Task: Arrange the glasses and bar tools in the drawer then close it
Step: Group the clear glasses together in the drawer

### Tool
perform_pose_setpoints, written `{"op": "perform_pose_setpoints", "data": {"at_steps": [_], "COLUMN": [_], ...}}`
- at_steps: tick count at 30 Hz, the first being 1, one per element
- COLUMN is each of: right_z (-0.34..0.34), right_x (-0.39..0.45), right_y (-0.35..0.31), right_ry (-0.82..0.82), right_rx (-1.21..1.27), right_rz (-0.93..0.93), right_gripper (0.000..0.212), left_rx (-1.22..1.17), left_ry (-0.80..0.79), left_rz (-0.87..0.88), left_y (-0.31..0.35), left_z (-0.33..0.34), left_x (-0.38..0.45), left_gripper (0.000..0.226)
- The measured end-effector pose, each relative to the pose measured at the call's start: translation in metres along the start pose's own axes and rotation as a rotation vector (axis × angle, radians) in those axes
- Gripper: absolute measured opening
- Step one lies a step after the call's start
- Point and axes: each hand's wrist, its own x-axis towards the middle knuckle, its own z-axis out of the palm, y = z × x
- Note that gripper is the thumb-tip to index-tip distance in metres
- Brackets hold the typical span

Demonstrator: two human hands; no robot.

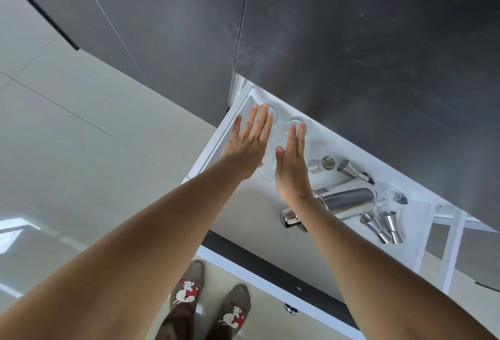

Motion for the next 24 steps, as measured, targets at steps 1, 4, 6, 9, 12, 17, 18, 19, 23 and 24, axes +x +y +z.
{"op": "perform_pose_setpoints", "data": {"at_steps": [1, 4, 6, 9, 12, 17, 18, 19, 23, 24], "right_z": [0.0, -0.003, -0.005, -0.013, -0.026, -0.066, -0.072, -0.078, -0.089, -0.09], "right_x": [0.001, 0.003, 0.002, -0.006, -0.021, -0.051, -0.057, -0.062, -0.071, -0.071], "right_y": [0.0, -0.003, -0.005, 0.0, 0.011, 0.058, 0.071, 0.08, 0.099, 0.101], "right_ry": [0.001, -0.026, -0.062, -0.106, -0.077, 0.059, 0.061, 0.052, 0.01, -0.009], "right_rx": [-0.006, -0.036, -0.058, -0.094, -0.151, -0.32, -0.347, -0.376, -0.406, -0.387], "right_rz": [0.001, -0.002, -0.01, -0.035, -0.025, 0.139, 0.191, 0.232, 0.255, 0.276], "right_gripper": [0.057, 0.057, 0.058, 0.058, 0.055, 0.038, 0.037, 0.037, 0.038, 0.034], "left_rx": [0.004, 0.013, 0.004, -0.005, -0.034, -0.215, -0.273, -0.324, -0.425, -0.428], "left_ry": [0.009, 0.008, -0.004, -0.043, -0.05, 0.169, 0.225, 0.263, 0.115, 0.034], "left_rz": [0.006, 0.02, 0.023, 0.022, -0.007, 0.097, 0.182, 0.269, 0.432, 0.416], "left_y": [-0.001, -0.008, -0.014, -0.015, -0.011, 0.027, 0.038, 0.048, 0.083, 0.089], "left_z": [0.001, -0.002, -0.004, -0.005, -0.013, -0.021, -0.018, -0.013, 0.015, 0.019], "left_x": [0.002, 0.008, 0.011, 0.011, 0.007, -0.033, -0.043, -0.051, -0.062, -0.062], "left_gripper": [0.109, 0.11, 0.111, 0.116, 0.116, 0.089, 0.082, 0.076, 0.053, 0.05]}}
